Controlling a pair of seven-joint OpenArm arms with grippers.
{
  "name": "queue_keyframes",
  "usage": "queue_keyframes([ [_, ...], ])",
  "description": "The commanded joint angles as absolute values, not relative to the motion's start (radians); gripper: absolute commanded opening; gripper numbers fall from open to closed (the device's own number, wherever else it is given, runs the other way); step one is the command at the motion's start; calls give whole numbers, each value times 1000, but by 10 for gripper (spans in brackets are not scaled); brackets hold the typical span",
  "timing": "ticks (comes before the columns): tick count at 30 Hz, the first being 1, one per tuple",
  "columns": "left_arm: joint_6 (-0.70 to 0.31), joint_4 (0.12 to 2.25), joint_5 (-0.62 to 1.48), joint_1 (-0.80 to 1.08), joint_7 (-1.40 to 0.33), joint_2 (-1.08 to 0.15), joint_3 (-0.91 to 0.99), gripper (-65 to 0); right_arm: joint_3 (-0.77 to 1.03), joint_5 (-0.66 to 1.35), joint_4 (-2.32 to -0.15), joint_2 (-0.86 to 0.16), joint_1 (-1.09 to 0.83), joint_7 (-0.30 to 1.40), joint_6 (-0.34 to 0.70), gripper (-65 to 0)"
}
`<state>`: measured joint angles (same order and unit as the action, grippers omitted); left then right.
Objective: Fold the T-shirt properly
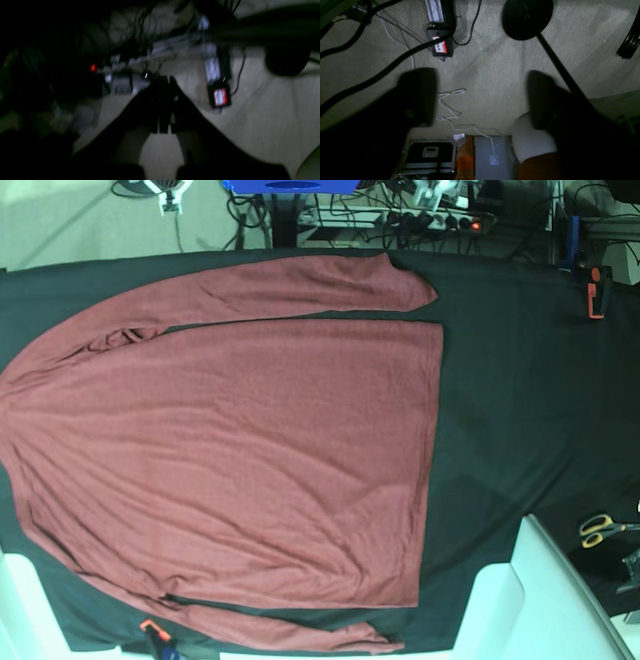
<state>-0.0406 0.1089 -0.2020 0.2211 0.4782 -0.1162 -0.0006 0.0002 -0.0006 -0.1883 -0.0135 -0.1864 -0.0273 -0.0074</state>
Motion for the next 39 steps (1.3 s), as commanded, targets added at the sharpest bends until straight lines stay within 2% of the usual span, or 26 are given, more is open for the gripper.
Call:
queue_keyframes([
  [1,-33,111,-200,226,492,-110,-1,-645,2,1,-189,-16,-202,-22,-7,-324],
  [3,-33,110,-199,228,490,-105,-1,-645,4,1,-185,-16,-200,-16,-7,-572],
  [4,-33,110,-199,229,490,-105,-1,-650,4,1,-183,-16,-200,-15,-7,-650],
  [5,-33,108,-199,229,490,-105,-1,-650,4,1,-183,-16,-200,-15,-7,-642],
  [7,-33,108,-199,234,478,-105,-2,-643,4,1,-182,-16,-202,-15,-7,-558],
  [8,-33,108,-199,232,452,-105,-8,-637,4,1,-182,-16,-202,-15,-7,-542],
  [9,-36,108,-203,228,409,-105,-8,-604,4,1,-182,-16,-203,-15,-7,-539],
  [10,-36,111,-203,226,369,-104,-10,-548,4,1,-182,-16,-203,-16,-7,-537],
  [12,-36,116,-206,225,325,-104,-10,-378,4,1,-182,-16,-205,-18,-7,-536],
  [14,-38,116,-206,226,325,-104,-10,-276,4,1,-182,-16,-208,-15,-7,-536],
  [15,-38,116,-202,226,325,-104,-10,-283,4,1,-182,-16,-216,-15,-7,-534],
  [17,-38,116,-200,226,325,-104,-10,-354,4,1,-182,-16,-220,-15,-7,-533],
  [18,-38,116,-200,226,325,-104,-10,-408,4,1,-182,-16,-222,-16,-7,-536],
  [21,-38,116,-200,226,325,-104,-10,-650,4,1,-183,-16,-234,-21,-7,-536],
  [32,-38,151,-205,277,344,-104,-12,-650,4,1,-183,-15,-248,-15,-7,-542],
  [33,-38,176,-205,305,369,-107,-12,-650,2,1,-183,-15,-249,-15,-7,-560],
  [35,-38,223,-205,343,424,-111,-12,-650,1,-1,-188,-16,-255,-15,-7,-644],
  [39,-35,263,-200,381,463,-124,-12,-650,-1,-2,-228,-36,-280,-15,-7,-648],
])
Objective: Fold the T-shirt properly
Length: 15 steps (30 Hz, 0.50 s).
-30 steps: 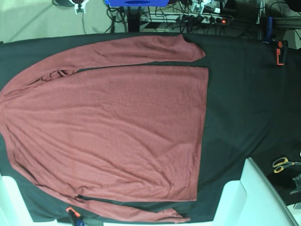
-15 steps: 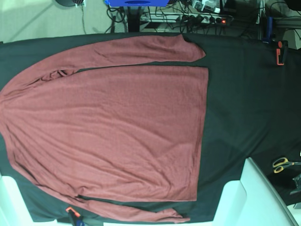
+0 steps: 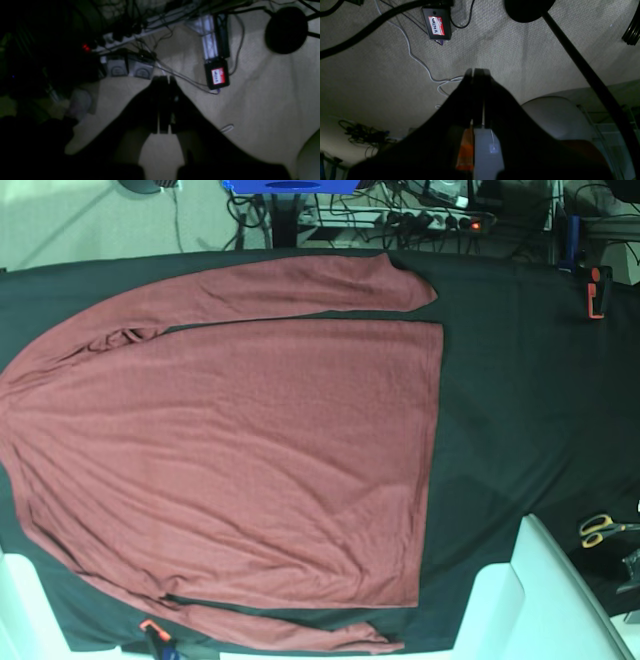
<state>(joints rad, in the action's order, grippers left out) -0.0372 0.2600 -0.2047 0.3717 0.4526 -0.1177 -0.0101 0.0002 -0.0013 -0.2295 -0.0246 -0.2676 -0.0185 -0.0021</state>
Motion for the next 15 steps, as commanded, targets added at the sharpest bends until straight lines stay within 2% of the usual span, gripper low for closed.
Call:
queue_keyframes([
  [1,-35,263,-200,383,464,-124,-12,-650,-1,-2,-242,-39,-292,-15,-7,-648],
  [9,-33,291,-199,395,472,-127,-1,-650,7,2,-550,-85,-469,35,-10,-648],
  [15,-33,618,-197,570,472,-148,1,-650,8,2,-984,-71,-622,257,-12,-648],
])
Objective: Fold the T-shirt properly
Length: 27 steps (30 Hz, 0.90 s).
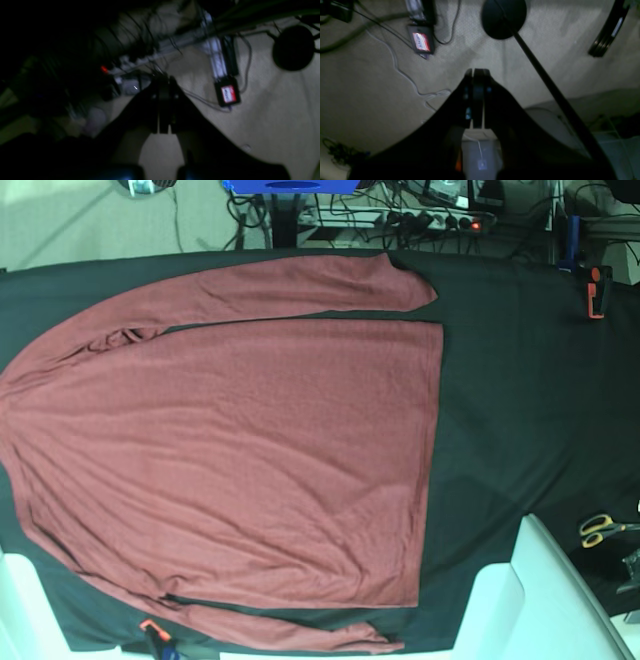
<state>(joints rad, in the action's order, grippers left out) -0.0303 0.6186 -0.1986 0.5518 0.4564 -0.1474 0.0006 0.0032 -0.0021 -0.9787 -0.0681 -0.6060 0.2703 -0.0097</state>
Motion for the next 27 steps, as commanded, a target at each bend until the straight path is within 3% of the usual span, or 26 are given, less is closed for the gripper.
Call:
queue_keyframes([
  [1,-33,665,-197,596,472,-156,2,-650,28,2,-1053,-65,-644,297,-12,-648],
  [8,-38,944,85,708,470,-219,-8,-650,278,2,-1511,5,-763,458,-5,-648],
  [13,-38,1178,255,802,469,-274,-10,-650,317,2,-1785,38,-820,464,-5,-648],
  [17,-38,1300,274,823,463,-286,-2,-650,320,2,-1886,41,-779,461,-5,-644],
  [21,-38,1363,277,814,461,-286,1,-650,394,96,-1899,38,-659,463,-2,-566],
  [23,-38,1382,277,814,461,-286,1,-650,464,228,-1899,33,-608,466,56,-524],
  [26,-38,1397,277,812,461,-286,1,-650,581,412,-1899,16,-541,498,234,-462],
  [27,-38,1402,277,812,461,-286,1,-611,624,455,-1897,7,-516,541,280,-443],
])
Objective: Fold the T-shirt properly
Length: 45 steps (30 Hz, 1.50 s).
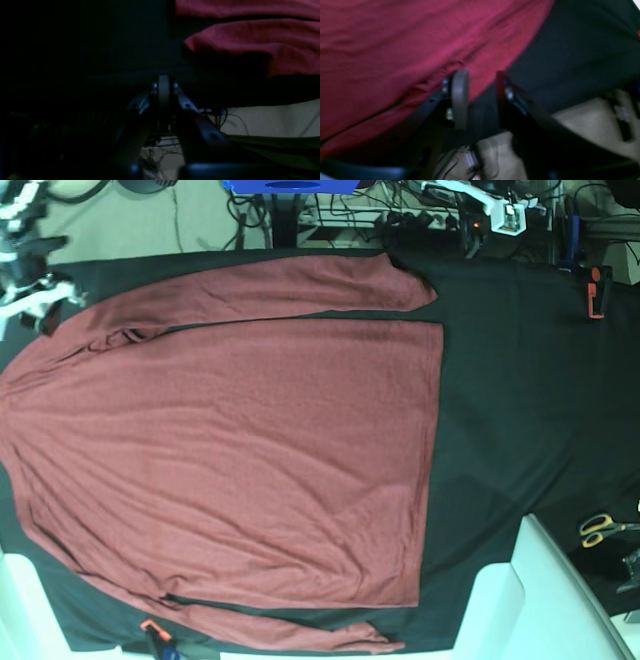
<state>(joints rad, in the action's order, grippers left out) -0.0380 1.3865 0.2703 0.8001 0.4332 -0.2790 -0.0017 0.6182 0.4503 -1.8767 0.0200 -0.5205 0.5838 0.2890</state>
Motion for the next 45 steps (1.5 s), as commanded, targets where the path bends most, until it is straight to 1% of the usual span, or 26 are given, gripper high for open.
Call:
queue_keyframes([
  [1,-38,1405,277,812,461,-286,1,-569,662,492,-1896,-1,-483,598,320,-422],
  [3,-38,1409,277,812,461,-286,1,-508,760,553,-1877,-8,-407,717,390,-371],
  [4,-38,1415,277,812,461,-286,1,-489,825,584,-1856,-8,-355,782,430,-333],
  [7,-38,1443,277,812,460,-286,1,-479,1004,622,-1745,-24,-200,955,545,-225],
  [9,-38,1471,278,812,443,-286,1,-476,1078,622,-1659,-64,-120,1053,613,-177],
  [10,-38,1494,278,812,414,-286,2,-476,1106,622,-1612,-81,-85,1087,642,-168],
  [12,-38,1547,278,806,332,-292,4,-476,1133,622,-1509,-124,-35,1107,677,-165],
  [13,-38,1577,280,796,291,-297,4,-476,1141,622,-1463,-145,-16,1106,679,-164],
  [16,-39,1650,387,773,220,-300,4,-477,1148,624,-1313,-223,44,1106,679,-164],
  [18,-39,1673,509,754,211,-311,12,-479,1150,624,-1199,-268,82,1095,679,-167],
  [20,-39,1672,591,739,211,-335,19,-479,1145,622,-1106,-298,104,1041,679,-168],
  [23,-39,1664,634,720,209,-357,28,-479,1139,622,-984,-351,114,941,679,-168],
  [25,-39,1667,647,716,211,-363,39,-481,1139,622,-889,-383,134,906,679,-168],
  [28,-39,1658,719,714,211,-358,87,-481,1139,622,-745,-427,140,835,684,-168],
  [30,-59,1652,774,714,211,-361,102,-482,1138,621,-696,-441,150,800,684,-168],
  [32,-111,1649,816,714,211,-361,120,-482,1138,621,-665,-447,151,786,684,-168],
  [36,-174,1647,825,719,209,-360,133,-482,1138,621,-651,-440,150,789,684,-170],
  [38,-199,1632,825,720,208,-361,131,-484,1138,619,-654,-417,145,792,684,-171],
  [39,-208,1621,825,720,208,-363,130,-484,1138,619,-657,-407,142,802,684,-177],
  [42,-229,1593,823,731,145,-363,139,-485,1138,619,-657,-400,127,809,684,-236],
  [43,-234,1590,823,737,125,-363,140,-495,1138,619,-657,-400,125,808,684,-251],
  [45,-236,1590,823,762,101,-361,140,-556,1138,619,-657,-398,124,812,685,-257],
])
